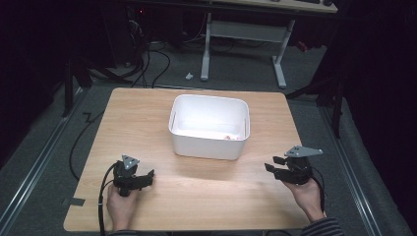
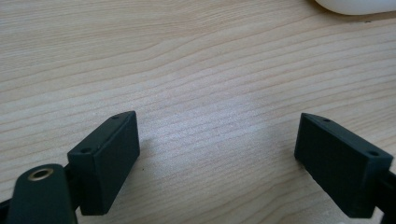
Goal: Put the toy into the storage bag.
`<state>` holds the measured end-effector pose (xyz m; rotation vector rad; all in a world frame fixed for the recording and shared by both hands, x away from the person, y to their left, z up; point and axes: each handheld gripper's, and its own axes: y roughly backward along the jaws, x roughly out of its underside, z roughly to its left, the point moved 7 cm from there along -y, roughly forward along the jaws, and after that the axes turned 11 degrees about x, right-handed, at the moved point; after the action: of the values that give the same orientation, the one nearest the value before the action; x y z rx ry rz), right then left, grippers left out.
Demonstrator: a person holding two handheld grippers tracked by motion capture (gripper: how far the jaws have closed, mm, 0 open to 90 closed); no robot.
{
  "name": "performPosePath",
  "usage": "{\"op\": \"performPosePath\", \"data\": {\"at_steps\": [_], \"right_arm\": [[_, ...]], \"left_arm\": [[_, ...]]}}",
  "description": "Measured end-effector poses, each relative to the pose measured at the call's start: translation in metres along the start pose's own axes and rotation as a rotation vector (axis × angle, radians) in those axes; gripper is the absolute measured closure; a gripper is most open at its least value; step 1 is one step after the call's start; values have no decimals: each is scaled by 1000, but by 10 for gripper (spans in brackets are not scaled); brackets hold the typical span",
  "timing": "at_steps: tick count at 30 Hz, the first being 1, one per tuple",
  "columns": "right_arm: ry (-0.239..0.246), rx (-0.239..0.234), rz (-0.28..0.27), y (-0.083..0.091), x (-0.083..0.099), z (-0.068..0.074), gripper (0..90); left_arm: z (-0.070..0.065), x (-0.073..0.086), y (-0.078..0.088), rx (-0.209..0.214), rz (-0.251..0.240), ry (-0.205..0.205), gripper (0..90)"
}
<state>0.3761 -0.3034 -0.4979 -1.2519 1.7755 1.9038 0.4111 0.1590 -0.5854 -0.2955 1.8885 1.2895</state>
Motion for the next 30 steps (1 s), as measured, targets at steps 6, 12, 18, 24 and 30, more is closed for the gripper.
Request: {"op": "performPosePath", "data": {"at_steps": [6,12,18,24,30], "right_arm": [[-13,-26,34,-15,8,1,517],[-43,-38,61,-28,15,3,513],[-58,-18,69,-41,20,3,511],[-68,7,84,-56,28,4,510],[-44,94,80,-68,33,1,510]], "left_arm": [[0,0,0,0,0,0,143],[0,0,0,0,0,0,143],[0,0,0,0,0,0,143],[0,0,0,0,0,0,143],[0,0,0,0,0,0,143]]}}
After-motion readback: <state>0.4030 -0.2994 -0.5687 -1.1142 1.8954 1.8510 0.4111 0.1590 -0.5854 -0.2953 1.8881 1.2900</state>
